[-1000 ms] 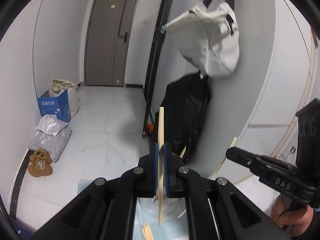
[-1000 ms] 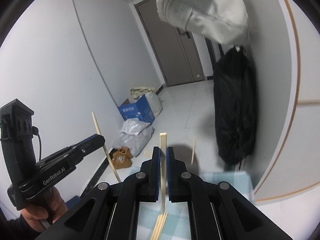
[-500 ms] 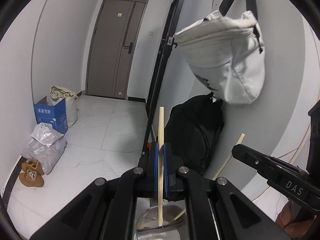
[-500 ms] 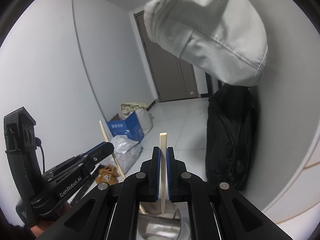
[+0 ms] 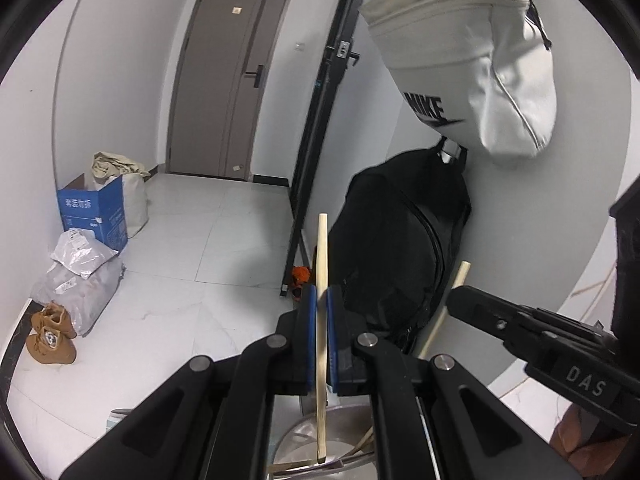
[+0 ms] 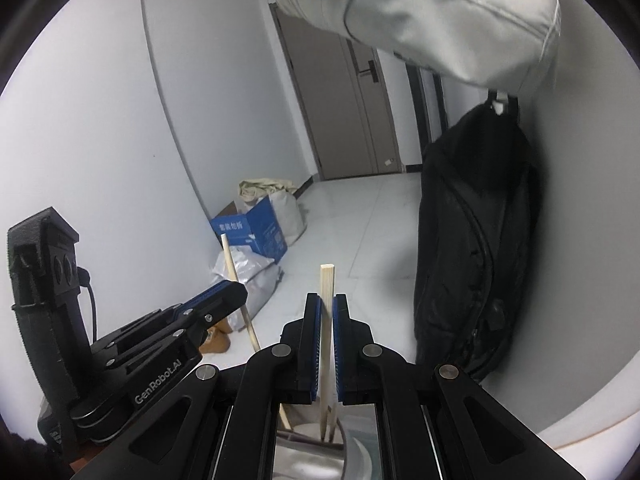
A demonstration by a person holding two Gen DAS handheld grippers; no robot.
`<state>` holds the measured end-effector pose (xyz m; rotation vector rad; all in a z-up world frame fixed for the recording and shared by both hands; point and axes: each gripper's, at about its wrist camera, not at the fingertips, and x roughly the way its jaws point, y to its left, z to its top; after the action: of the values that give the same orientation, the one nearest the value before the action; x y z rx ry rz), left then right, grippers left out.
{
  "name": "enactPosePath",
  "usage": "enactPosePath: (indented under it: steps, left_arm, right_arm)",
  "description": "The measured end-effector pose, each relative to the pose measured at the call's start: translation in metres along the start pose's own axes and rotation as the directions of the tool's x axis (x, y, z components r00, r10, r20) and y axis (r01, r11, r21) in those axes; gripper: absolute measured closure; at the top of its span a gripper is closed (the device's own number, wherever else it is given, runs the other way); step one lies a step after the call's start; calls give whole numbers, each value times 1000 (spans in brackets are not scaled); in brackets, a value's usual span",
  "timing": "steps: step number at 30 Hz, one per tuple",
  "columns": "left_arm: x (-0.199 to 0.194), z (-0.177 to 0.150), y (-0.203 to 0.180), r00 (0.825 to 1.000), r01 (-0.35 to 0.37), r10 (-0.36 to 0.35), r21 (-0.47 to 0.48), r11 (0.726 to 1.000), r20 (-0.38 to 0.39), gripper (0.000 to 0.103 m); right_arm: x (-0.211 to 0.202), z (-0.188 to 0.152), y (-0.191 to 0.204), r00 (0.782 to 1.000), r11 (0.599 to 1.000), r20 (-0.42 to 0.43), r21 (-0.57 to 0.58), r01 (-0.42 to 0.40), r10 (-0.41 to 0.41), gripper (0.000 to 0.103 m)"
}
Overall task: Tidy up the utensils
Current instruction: 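Open both tools to drop the chopsticks into the holder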
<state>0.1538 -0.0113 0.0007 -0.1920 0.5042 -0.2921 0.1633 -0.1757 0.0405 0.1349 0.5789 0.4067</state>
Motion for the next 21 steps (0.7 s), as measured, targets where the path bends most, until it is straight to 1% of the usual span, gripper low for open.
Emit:
enactPosePath:
  steps: [4,5,6,8,10,12,14,15,16,17,18,19,20,21]
  left_arm:
    - [0,-2,1,999,48,-48,6,999,-20,102]
    - [0,-1,2,996,77,-77,7,997,-36,102]
    - [1,-1,2,995,90,-89,10,996,-47,102]
    - [0,-2,2,993,98,-96,23,995,-61,102]
    - [3,-4,5,977,183,-181,6,983,-111,102]
    - [5,-4,6,960,233,-230,3,972,-158,102]
    - [3,-3,7,956,242,-238,1,970,-174,101]
    - [2,-2,10,947,259,-259,-24,965,-190,101]
    - [3,-3,13,940,271,-274,-40,962,-203,100]
    - [2,-2,16,935,271,-277,-60,961,-219,98]
    - [0,-1,18,938,255,-263,-66,965,-224,92]
    - [-3,-2,19,943,237,-246,-69,969,-225,84]
    - [-7,-1,21,945,227,-239,-75,971,-225,79]
    - [-11,0,21,945,224,-236,-80,971,-226,66]
  right_arm:
    - [7,-8,-1,1000,1000,-17,-7,-15,15,98]
    - [7,-9,-1,1000,1000,-18,-11,-22,22,98]
    - [8,-11,-1,999,999,-23,-14,-33,33,98]
    - [9,-14,1,998,999,-28,-24,-48,47,98]
    - [9,-18,3,997,997,-36,-33,-69,68,97]
    - [9,-24,5,996,996,-45,-34,-84,83,95]
    - [10,-27,4,993,994,-54,-22,-103,102,95]
    - [11,-29,3,991,993,-67,-11,-118,117,94]
    - [11,-31,2,990,992,-73,-3,-124,123,90]
    - [10,-34,1,989,992,-80,4,-124,124,87]
    - [9,-36,0,989,993,-85,8,-119,119,80]
    - [7,-37,-1,989,993,-85,16,-117,118,73]
    - [3,-38,-2,989,992,-80,28,-121,123,70]
    - [-1,-40,-3,989,991,-70,42,-124,126,66]
